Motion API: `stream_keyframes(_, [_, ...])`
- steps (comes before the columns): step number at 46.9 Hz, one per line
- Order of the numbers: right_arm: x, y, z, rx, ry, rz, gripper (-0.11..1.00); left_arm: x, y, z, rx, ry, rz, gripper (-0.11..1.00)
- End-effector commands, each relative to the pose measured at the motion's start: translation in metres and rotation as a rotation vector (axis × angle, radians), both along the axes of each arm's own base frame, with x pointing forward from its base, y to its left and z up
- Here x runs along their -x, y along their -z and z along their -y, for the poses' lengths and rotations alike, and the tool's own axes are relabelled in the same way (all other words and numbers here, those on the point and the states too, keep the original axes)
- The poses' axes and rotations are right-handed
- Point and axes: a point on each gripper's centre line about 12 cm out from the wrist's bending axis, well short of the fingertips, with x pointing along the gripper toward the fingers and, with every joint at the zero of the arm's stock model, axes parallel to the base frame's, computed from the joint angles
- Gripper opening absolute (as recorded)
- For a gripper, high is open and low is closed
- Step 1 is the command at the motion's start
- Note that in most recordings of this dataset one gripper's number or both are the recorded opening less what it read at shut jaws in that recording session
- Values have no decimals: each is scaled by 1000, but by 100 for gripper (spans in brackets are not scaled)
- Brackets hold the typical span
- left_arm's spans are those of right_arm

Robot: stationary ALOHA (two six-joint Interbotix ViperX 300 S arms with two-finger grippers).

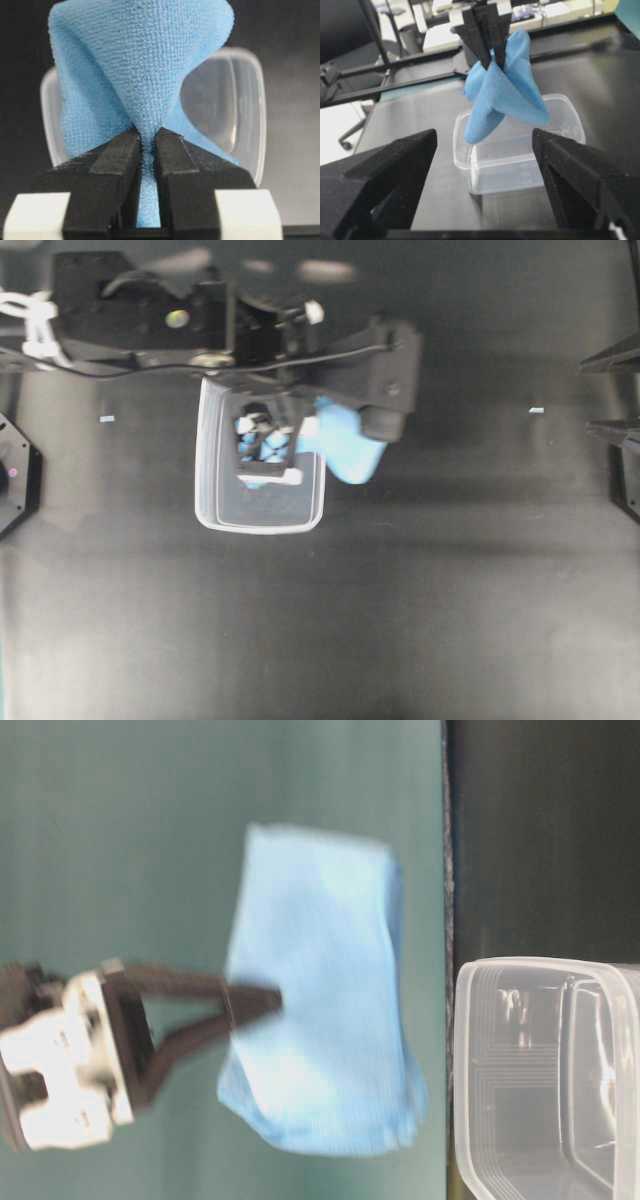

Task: Place the blue towel into the container with the left arm.
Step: 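Lift the pinched towel and swing it left over the container, then lower the towel into the container and open the left gripper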

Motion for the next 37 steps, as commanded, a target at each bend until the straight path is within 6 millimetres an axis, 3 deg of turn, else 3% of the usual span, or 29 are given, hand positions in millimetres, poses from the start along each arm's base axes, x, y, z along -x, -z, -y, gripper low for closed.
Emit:
stream_keyframes(1, [-1, -8, 0, -4, 3, 23, 75, 20, -6, -2, -3, -4, 34, 5])
stream_keyframes(13, [-1, -9, 0, -4, 3, 31, 75, 40, 17, -8, -7, -13, 153, 5])
stream_keyframes(23, [-1, -8, 0, -2, 3, 28, 75, 48, 38, -6, -5, -10, 121, 5])
stream_keyframes(37, [-2, -8, 0, -2, 2, 25, 75, 46, 40, -9, -5, -17, 168, 5])
